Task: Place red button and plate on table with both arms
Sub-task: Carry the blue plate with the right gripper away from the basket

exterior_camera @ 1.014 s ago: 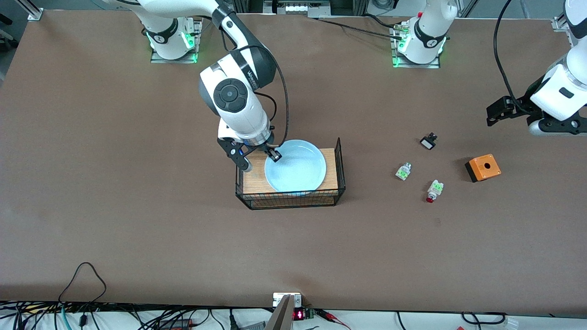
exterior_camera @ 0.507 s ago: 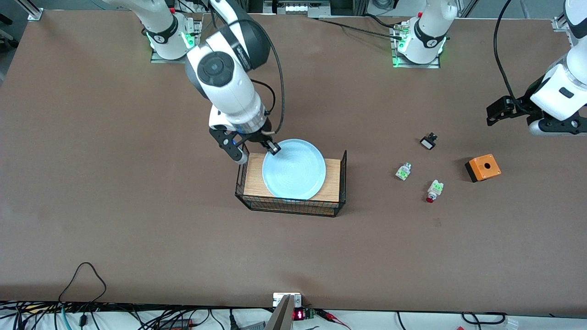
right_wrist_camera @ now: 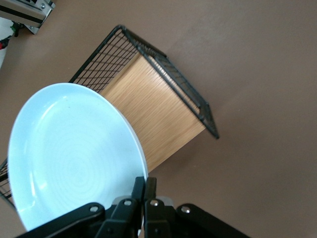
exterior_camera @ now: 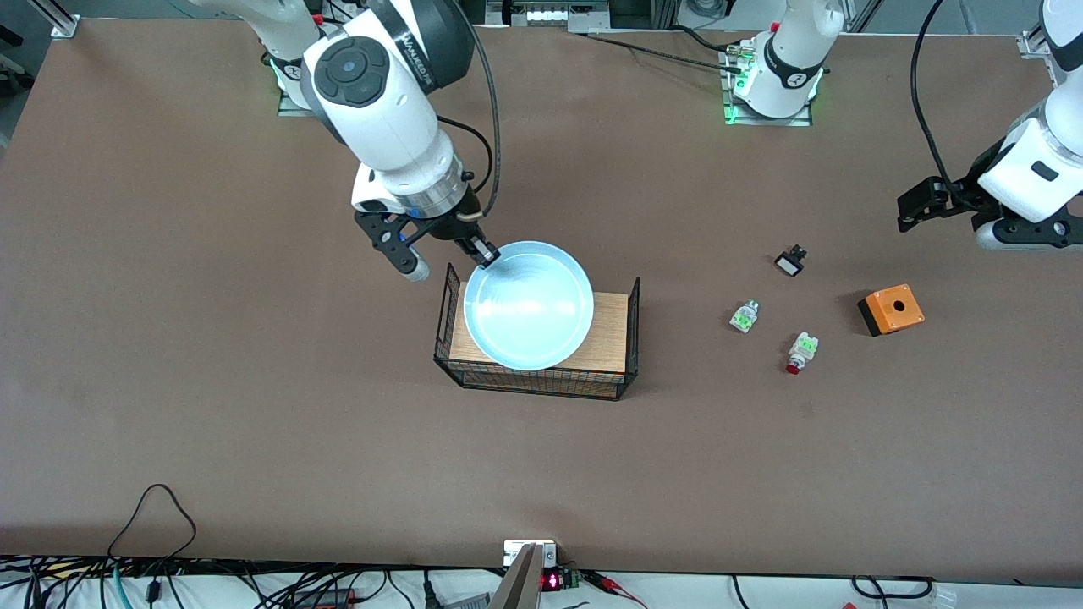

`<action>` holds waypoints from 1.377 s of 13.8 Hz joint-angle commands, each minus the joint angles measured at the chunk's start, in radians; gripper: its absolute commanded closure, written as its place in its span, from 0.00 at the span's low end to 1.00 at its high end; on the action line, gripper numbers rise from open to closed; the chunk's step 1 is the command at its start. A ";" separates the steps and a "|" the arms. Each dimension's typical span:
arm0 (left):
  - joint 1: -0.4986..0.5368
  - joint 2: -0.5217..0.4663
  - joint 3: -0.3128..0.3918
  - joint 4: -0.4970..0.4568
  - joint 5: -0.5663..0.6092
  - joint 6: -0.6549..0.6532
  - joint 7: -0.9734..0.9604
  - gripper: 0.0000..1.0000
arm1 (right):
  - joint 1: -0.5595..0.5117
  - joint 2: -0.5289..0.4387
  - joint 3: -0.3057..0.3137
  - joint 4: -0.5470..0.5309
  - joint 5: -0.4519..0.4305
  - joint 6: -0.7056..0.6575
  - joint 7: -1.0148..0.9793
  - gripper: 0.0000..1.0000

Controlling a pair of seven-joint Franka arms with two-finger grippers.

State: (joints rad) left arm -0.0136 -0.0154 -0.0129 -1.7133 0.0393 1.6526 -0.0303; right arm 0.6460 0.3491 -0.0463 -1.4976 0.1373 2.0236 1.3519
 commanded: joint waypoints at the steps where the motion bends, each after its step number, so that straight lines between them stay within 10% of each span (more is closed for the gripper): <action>1: -0.003 -0.006 0.001 0.014 -0.012 -0.025 0.003 0.00 | -0.075 -0.025 0.005 0.060 0.005 -0.123 -0.144 1.00; 10: -0.003 -0.006 0.001 0.015 -0.010 -0.025 0.003 0.00 | -0.395 -0.056 0.006 0.050 0.036 -0.324 -0.786 1.00; 19: -0.005 -0.006 0.001 0.015 -0.010 -0.027 0.003 0.00 | -0.623 -0.107 0.006 -0.333 -0.091 -0.092 -1.316 1.00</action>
State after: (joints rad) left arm -0.0137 -0.0155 -0.0142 -1.7121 0.0393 1.6470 -0.0303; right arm 0.0516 0.2992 -0.0587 -1.6682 0.0596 1.8060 0.1002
